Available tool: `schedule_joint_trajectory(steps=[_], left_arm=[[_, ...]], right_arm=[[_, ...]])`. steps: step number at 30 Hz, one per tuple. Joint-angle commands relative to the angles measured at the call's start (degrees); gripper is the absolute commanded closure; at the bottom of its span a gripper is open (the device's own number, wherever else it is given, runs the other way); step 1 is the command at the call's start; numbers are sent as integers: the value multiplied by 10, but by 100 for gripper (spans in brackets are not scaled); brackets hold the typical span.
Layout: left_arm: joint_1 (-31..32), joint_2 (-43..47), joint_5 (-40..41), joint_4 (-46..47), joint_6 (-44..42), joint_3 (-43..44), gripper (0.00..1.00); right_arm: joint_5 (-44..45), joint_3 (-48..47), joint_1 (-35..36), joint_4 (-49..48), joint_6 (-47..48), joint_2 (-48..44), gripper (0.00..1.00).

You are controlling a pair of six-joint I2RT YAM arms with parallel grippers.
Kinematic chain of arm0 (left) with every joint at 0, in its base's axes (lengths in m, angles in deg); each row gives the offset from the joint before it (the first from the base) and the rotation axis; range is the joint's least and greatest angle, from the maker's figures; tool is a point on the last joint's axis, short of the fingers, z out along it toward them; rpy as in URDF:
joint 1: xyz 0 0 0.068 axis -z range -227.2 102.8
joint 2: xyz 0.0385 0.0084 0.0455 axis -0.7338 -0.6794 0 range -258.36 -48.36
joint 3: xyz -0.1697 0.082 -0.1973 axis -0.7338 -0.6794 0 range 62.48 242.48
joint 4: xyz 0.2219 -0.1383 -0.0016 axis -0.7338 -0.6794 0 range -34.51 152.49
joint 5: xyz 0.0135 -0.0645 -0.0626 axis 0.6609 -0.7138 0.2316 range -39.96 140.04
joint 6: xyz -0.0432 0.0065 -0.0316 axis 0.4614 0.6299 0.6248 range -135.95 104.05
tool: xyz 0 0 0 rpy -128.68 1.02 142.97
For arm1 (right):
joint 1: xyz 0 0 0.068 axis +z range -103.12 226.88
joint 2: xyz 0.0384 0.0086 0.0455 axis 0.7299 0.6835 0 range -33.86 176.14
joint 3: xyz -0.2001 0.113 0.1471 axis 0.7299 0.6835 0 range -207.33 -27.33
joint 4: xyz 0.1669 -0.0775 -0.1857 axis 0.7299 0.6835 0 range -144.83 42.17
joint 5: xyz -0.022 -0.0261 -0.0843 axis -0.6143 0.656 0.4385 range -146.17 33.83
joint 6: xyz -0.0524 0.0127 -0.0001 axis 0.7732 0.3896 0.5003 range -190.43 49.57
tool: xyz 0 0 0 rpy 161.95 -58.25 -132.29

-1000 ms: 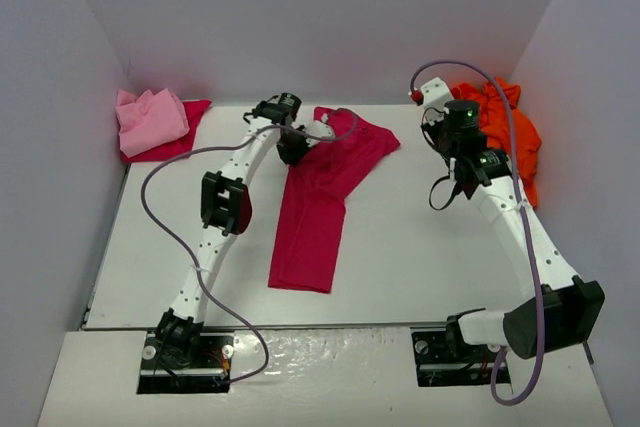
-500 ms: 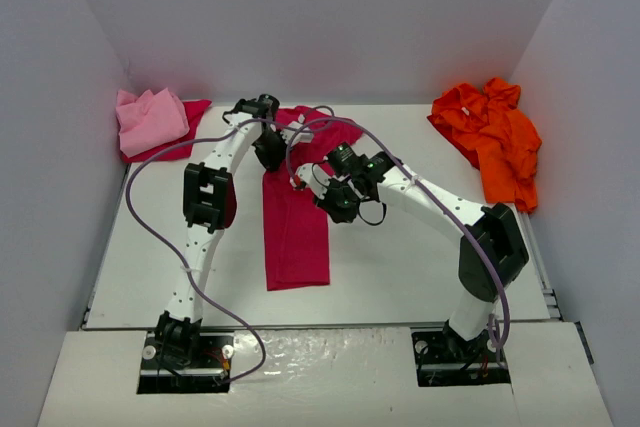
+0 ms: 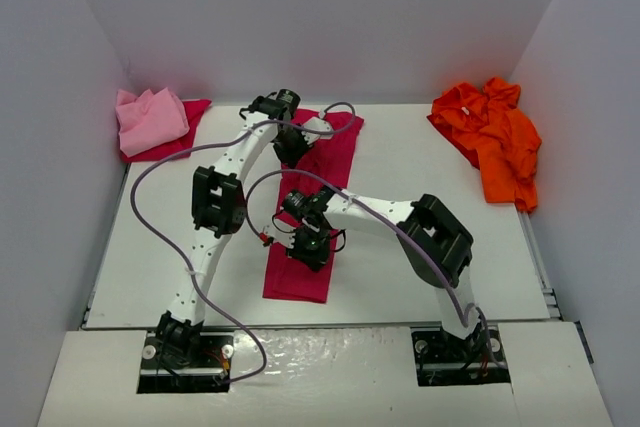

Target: Fold and stack the t-shirts

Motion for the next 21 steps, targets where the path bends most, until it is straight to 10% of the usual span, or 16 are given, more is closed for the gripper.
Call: schedule_joint_trajectory(steps=[1,21], left_arm=[[-11,59,10,21,14,-10,93],[-39,237,-7,58,-7,-191,91]], right_arm=[[-13,8,5,28,2,-9,100],[160,79,72,51,50,-94,100]])
